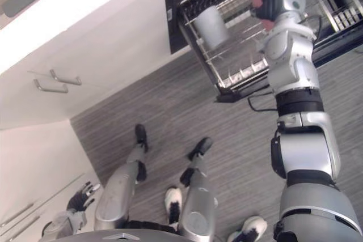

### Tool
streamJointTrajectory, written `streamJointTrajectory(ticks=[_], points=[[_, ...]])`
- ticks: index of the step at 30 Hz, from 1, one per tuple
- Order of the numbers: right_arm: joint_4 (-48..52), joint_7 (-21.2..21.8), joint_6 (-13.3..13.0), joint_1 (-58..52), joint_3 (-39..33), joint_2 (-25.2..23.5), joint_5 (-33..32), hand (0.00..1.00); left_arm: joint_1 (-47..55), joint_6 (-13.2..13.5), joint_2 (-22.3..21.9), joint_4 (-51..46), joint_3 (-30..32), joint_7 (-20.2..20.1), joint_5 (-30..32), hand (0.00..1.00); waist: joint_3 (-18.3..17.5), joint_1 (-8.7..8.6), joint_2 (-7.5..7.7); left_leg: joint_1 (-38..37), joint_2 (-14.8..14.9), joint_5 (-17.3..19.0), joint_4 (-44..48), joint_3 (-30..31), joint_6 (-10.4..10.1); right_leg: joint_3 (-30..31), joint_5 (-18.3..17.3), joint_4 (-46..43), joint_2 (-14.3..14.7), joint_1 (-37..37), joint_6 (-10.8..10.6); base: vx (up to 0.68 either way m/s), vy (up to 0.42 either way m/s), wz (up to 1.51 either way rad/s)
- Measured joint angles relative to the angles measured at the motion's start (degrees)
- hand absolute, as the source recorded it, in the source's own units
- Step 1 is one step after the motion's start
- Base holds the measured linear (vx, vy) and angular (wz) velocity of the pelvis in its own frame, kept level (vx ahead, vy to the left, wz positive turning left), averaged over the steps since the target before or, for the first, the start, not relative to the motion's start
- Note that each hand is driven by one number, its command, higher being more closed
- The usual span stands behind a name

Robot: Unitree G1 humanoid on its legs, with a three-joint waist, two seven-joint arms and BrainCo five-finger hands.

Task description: Walk over to the sink, pick up the cup, carry it to the dishwasher, place the cup inside the dishwasher, then close the dishwasher door

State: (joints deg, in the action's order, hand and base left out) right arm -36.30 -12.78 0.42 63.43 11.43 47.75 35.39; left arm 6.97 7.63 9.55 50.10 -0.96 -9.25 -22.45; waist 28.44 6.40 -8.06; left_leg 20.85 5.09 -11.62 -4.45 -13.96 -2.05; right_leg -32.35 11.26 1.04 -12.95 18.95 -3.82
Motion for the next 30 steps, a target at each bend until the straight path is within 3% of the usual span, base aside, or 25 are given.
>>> streamJointTrajectory(ticks=[3,7,14,15,18,22,29,30], points=[[-2.8,-0.5,1.0,3.3,1.4,1.2,0.4,1.0,-0.7,0.5,-0.3,0.0,-2.4,-0.8,-0.4,0.0,0.9,0.05,-1.99,1.7,-0.7,-0.3,0.0,0.8,0.4,0.5,0.3,-0.7,-0.9,2.3,-0.1,0.0,0.024,0.0],[-5.9,-0.3,1.6,3.8,2.0,1.9,0.4,1.0,-0.7,1.5,-0.7,0.0,-4.9,-1.3,-1.2,0.0,0.7,0.96,-2.24,3.2,-1.4,-0.5,0.0,1.6,0.4,1.8,0.5,-2.0,-1.9,5.2,-0.2,0.0,0.03,-0.08],[-7.9,0.3,1.7,6.9,4.1,6.5,0.2,1.0,-0.7,2.4,-0.8,0.0,-9.5,-1.3,-2.7,0.0,-1.1,2.04,-4.92,6.5,-3.8,-1.2,0.0,3.6,1.1,3.2,0.7,-4.6,-5.0,9.8,-1.1,-0.01,0.048,0.04],[-7.9,0.4,1.8,7.0,4.1,7.3,0.1,0.0,-0.7,2.6,-0.7,0.0,-10.6,-1.5,-2.8,0.0,-1.6,2.39,-5.59,7.1,-4.1,-1.3,0.0,4.0,1.2,3.3,0.9,-4.6,-5.4,10.4,-1.4,-0.03,0.045,0.1],[-8.0,3.8,1.8,7.0,4.7,7.5,-0.4,0.0,-0.7,2.8,-0.7,0.0,-11.9,-1.6,-3.3,0.0,-2.2,2.85,-6.44,7.7,-4.8,-1.4,0.0,4.6,1.4,3.6,1.2,-4.7,-6.0,11.0,-1.4,-0.01,0.034,0.05],[-8.0,6.2,2.3,7.1,6.4,7.6,-2.6,0.0,-0.7,2.9,-0.5,0.0,-12.9,-1.8,-3.9,0.0,-2.2,3.08,-6.49,7.8,-5.2,-1.4,0.0,4.7,1.4,3.6,1.2,-4.6,-6.3,11.0,-1.5,0.0,0.007,0.01],[-10.3,6.6,2.2,8.9,6.4,8.1,-7.7,0.0,-0.7,2.9,-0.5,-0.2,-13.1,-3.3,-4.5,0.0,-2.2,3.17,-6.52,7.7,-5.8,-1.5,0.0,5.2,1.5,3.7,1.6,-4.6,-7.0,10.8,-2.0,0.02,0.006,0.02],[-10.3,6.6,2.0,8.9,6.3,8.5,-11.0,0.0,-0.7,2.7,-0.5,-0.7,-13.3,-3.6,-4.5,0.0,-2.2,3.29,-6.51,7.1,-6.0,-1.5,0.0,5.4,1.5,3.6,1.6,-4.5,-7.0,10.1,-2.0,0.04,0.006,0.01]])
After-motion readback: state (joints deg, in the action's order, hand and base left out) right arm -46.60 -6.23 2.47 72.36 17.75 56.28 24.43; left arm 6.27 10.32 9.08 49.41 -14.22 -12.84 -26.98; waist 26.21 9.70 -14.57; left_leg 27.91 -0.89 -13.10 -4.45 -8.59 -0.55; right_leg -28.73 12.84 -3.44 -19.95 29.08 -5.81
